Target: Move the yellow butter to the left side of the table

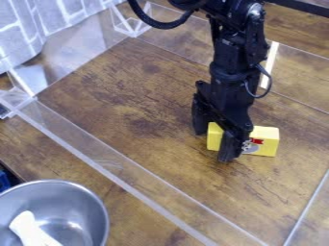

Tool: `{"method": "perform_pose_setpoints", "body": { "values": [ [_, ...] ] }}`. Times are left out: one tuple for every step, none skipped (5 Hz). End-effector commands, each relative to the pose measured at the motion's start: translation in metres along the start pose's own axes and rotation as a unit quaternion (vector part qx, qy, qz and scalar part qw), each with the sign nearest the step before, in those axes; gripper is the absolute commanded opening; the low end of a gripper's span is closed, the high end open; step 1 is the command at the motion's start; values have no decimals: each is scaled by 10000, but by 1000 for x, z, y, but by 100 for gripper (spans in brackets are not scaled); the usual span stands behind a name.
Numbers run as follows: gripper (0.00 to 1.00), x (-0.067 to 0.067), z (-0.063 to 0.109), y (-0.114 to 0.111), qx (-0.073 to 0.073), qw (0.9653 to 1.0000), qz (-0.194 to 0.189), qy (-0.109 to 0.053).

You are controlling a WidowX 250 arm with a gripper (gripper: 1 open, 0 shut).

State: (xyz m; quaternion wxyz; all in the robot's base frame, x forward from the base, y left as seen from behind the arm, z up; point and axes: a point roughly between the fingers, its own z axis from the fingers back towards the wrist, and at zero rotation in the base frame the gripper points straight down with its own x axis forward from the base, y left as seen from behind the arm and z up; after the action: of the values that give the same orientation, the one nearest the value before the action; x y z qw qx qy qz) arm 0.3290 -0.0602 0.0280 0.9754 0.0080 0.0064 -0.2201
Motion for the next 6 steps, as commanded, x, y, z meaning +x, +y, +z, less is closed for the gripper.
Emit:
{"method": "perform_pose_setpoints", "body": {
  "values": [
    [100, 10, 7, 10, -2, 9996, 78, -282],
    [0, 11, 4, 12, -43, 9994, 120, -309],
    [0, 12, 1, 14, -85, 9993, 162, -314],
    [0, 9, 1, 11, -140, 9993, 220, -262],
    [0, 6, 3, 8, -191, 9992, 288, -207],
    [0, 2, 5, 4, -239, 9990, 359, -145]
  ]
}}
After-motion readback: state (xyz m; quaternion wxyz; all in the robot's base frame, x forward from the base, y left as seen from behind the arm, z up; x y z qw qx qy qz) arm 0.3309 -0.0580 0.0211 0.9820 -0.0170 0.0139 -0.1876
